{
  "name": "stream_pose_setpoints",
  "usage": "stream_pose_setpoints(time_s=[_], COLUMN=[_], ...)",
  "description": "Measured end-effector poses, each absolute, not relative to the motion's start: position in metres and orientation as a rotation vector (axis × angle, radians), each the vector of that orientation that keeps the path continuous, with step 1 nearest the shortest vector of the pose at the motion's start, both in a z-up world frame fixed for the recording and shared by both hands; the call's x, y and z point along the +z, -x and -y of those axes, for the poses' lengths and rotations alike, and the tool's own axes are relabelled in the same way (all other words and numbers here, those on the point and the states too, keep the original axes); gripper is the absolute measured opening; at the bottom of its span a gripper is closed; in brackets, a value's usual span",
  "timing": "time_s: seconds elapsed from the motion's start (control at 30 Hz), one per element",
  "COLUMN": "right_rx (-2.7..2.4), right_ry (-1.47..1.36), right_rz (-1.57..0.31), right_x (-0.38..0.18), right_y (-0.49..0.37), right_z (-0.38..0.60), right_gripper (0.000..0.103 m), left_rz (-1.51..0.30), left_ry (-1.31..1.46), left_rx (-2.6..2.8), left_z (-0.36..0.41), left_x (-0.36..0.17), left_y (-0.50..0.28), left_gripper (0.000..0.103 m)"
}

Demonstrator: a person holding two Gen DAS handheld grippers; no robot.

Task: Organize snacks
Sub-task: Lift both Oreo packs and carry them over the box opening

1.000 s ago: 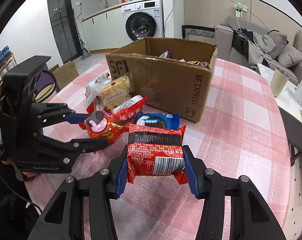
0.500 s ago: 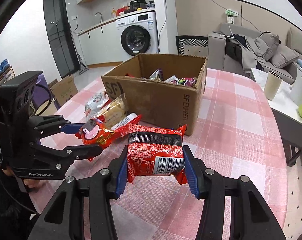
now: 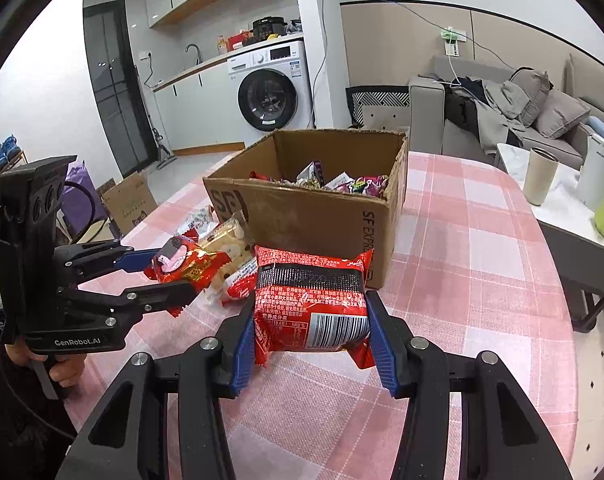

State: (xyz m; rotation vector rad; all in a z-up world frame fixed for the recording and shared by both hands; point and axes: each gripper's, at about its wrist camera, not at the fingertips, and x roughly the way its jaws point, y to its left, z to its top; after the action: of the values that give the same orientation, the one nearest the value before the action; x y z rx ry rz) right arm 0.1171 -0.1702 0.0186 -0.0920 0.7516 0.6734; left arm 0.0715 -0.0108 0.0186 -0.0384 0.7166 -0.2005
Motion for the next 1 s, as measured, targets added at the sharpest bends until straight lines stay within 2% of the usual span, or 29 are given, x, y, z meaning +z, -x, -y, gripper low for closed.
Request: stream_pose_setpoints(time_s=[1.0], right_rx=[0.616], right_ry=[0.067], right_rz=[-0.661], right_x=[0.051], right_y=[-0.128], right_z=[0.151], right_gripper=[0.050], left_rz=[-0.621], left_ry=[0.084], left_rx=[-0.137], left_z=[-0.008], left_x=[0.068], left_y=[-0.072], left_gripper=[0.048])
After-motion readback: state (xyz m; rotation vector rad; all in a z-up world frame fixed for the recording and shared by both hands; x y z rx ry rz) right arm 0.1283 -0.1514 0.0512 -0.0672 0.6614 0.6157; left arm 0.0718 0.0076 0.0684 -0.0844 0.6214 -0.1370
